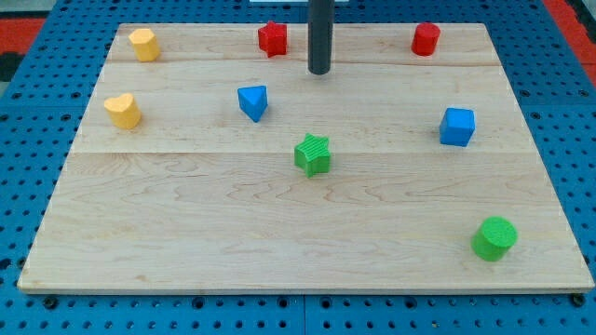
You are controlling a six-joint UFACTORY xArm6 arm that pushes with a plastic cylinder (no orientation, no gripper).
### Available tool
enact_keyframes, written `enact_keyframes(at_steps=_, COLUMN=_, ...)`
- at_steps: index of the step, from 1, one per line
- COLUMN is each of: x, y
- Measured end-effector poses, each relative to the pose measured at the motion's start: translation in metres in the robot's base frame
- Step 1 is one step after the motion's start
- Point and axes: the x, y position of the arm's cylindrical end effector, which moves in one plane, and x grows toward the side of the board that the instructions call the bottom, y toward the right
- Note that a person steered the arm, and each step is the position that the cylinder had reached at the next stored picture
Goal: Place red circle to the top of green star
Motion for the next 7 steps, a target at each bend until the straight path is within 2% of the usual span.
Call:
enact_keyframes(at_steps=2, x=0.0, y=0.013)
enact_keyframes(at_steps=7, x=-0.066, y=0.039)
